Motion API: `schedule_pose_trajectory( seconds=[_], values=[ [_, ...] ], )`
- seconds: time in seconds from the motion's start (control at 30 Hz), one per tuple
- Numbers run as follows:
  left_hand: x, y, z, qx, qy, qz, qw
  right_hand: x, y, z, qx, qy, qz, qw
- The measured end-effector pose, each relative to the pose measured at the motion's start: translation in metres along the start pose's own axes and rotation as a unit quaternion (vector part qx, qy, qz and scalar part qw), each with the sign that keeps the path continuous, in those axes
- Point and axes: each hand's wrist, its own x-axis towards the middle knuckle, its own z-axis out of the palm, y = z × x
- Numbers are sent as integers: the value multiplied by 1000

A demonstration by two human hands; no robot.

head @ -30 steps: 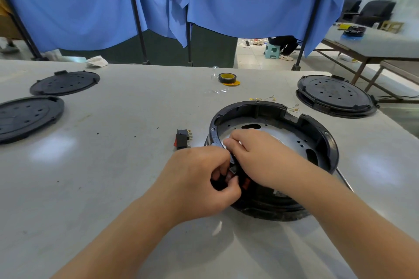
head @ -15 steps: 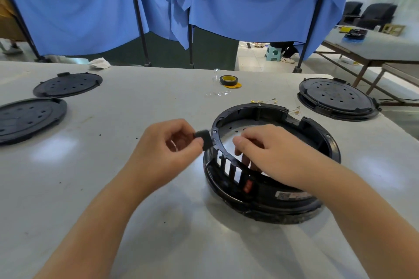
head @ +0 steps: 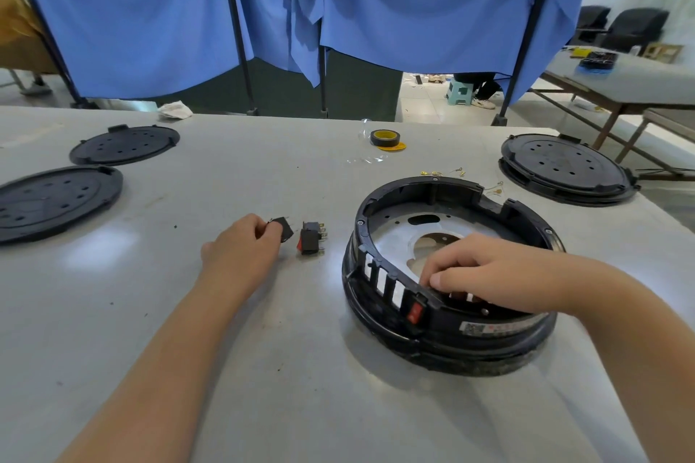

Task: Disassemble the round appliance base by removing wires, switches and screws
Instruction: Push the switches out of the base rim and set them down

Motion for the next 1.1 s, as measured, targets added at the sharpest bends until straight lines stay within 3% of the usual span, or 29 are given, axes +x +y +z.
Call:
schedule_pose_trajectory(
  seconds=[0.2,0.47,0.6,0.73,0.97,1.1],
  values=[
    [8,-3,13,126,7,42,991,1,1,2,45,16,-10,999],
    [2,2,13,98,34,64,993,0,3,2,65,28,-41,997],
    [-20,23,-2,-42,84,201,975,0,6,1,59,28,-46,997],
    [-60,51,-17,-147,31,332,931,0,9,0,48,38,-44,997],
    [-95,66,-8,-128,-56,452,881,2,10,0,61,53,-52,995],
    [-98,68,-3,-89,-47,481,871,3,10,2,61,42,-45,996]
  ],
)
